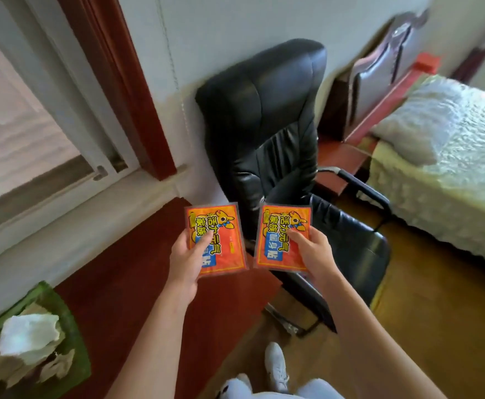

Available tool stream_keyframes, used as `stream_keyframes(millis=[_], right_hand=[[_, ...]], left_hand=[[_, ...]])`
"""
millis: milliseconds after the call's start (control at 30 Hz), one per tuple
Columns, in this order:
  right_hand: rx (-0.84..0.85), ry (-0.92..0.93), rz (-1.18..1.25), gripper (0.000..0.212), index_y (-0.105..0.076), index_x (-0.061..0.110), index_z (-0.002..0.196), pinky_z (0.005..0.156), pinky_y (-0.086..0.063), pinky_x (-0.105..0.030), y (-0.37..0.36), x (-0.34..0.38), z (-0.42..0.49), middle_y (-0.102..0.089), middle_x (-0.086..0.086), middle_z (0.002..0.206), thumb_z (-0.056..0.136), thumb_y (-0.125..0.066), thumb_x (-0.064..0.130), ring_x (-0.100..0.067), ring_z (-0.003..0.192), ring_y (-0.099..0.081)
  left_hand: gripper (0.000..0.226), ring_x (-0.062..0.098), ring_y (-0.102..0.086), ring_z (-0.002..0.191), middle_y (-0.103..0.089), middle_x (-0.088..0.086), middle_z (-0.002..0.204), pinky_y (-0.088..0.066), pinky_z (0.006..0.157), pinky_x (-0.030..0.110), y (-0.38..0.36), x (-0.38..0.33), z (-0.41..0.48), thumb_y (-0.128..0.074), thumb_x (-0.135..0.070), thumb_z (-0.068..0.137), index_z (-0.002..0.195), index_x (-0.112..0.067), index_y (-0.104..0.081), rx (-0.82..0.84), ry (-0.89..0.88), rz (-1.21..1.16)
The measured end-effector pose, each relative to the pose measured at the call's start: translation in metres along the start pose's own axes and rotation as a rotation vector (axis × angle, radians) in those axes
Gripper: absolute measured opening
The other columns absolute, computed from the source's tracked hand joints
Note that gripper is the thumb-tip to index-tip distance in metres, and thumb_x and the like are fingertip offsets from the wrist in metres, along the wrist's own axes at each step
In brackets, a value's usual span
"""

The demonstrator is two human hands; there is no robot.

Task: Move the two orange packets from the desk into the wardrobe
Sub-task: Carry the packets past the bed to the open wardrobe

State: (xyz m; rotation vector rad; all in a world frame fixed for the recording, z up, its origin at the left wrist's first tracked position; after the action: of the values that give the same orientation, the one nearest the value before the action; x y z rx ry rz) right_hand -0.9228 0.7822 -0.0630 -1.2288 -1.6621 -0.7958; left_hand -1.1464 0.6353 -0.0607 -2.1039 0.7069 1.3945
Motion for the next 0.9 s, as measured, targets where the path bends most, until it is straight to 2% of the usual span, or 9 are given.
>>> stream_keyframes(millis=[200,333,400,467,533,600,800,900], right_hand=[[-0.213,0.013,0.083,0.007,-0.062,0.02,0.101,0.075,-0.062,-0.04,0.087,-0.006,-0.027,-0.076,-0.004,0.097,0.094,-0.062,0.024,-0.02,0.082,-0.077],[-0.326,0.036,0.112,0.01,-0.062,0.02,0.104,0.071,-0.062,-0.034,0.14,-0.008,-0.045,-0.075,-0.004,0.1,0.094,-0.061,0.024,-0.019,0.083,-0.076],[-0.37,0.048,0.125,0.007,-0.062,0.021,0.101,0.065,-0.061,-0.028,0.164,-0.009,-0.052,-0.074,-0.003,0.099,0.094,-0.061,0.024,-0.017,0.082,-0.075],[-0.416,0.05,0.133,0.003,-0.061,0.023,0.097,0.064,-0.061,-0.027,0.189,-0.013,-0.058,-0.073,-0.002,0.098,0.094,-0.061,0.023,-0.017,0.083,-0.074],[-0.45,0.048,0.133,0.003,-0.06,0.025,0.095,0.069,-0.061,-0.03,0.212,-0.018,-0.06,-0.072,-0.002,0.098,0.094,-0.062,0.023,-0.019,0.085,-0.073],[-0.473,0.047,0.138,0.004,-0.06,0.026,0.095,0.067,-0.061,-0.028,0.232,-0.023,-0.061,-0.072,0.001,0.096,0.093,-0.062,0.023,-0.017,0.083,-0.074],[-0.506,0.014,0.174,0.006,-0.06,0.027,0.097,0.064,-0.06,-0.027,0.306,-0.038,-0.045,-0.073,0.001,0.098,0.093,-0.063,0.026,-0.016,0.081,-0.075],[-0.509,0.021,0.202,0.005,-0.06,0.027,0.096,0.058,-0.059,-0.022,0.353,-0.035,-0.028,-0.073,0.004,0.094,0.093,-0.062,0.024,-0.012,0.075,-0.075]], left_hand=[[0.019,0.024,-0.074,0.084,-0.076,0.008,0.097,-0.06,0.069,0.039,-0.088,0.015,-0.007,-0.068,-0.022,0.087,0.105,-0.019,-0.066,0.246,0.059,0.067],[0.016,0.026,-0.074,0.087,-0.076,0.008,0.098,-0.06,0.074,0.042,-0.147,0.023,-0.017,-0.066,-0.02,0.088,0.104,-0.022,-0.065,0.39,0.065,0.107],[0.016,0.026,-0.073,0.088,-0.075,0.009,0.099,-0.06,0.075,0.042,-0.175,0.027,-0.022,-0.065,-0.019,0.089,0.105,-0.021,-0.065,0.455,0.07,0.125],[0.017,0.026,-0.073,0.089,-0.075,0.011,0.102,-0.06,0.078,0.044,-0.201,0.034,-0.026,-0.066,-0.019,0.089,0.106,-0.02,-0.064,0.503,0.074,0.159],[0.019,0.027,-0.073,0.091,-0.075,0.011,0.104,-0.059,0.081,0.047,-0.223,0.041,-0.029,-0.066,-0.021,0.089,0.108,-0.02,-0.064,0.538,0.077,0.189],[0.023,0.027,-0.073,0.092,-0.075,0.01,0.104,-0.059,0.082,0.049,-0.245,0.05,-0.032,-0.067,-0.023,0.089,0.111,-0.019,-0.062,0.558,0.09,0.202],[0.022,0.023,-0.073,0.091,-0.074,0.008,0.105,-0.06,0.078,0.044,-0.323,0.073,-0.046,-0.065,-0.024,0.09,0.111,-0.023,-0.061,0.591,0.102,0.239],[0.019,0.022,-0.073,0.09,-0.074,0.006,0.104,-0.06,0.076,0.04,-0.375,0.084,-0.052,-0.064,-0.024,0.09,0.109,-0.025,-0.06,0.592,0.101,0.269]])
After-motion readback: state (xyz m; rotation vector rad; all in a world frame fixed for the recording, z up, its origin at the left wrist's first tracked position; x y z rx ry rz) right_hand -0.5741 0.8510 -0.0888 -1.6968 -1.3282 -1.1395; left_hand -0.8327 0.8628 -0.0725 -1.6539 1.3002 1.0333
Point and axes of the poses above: each hand's wrist, its own z-axis towards the middle knuckle, its own y-axis out of the back of the hand, x = y × z, the point moved 7 cm from there along z, towards the middle knuckle
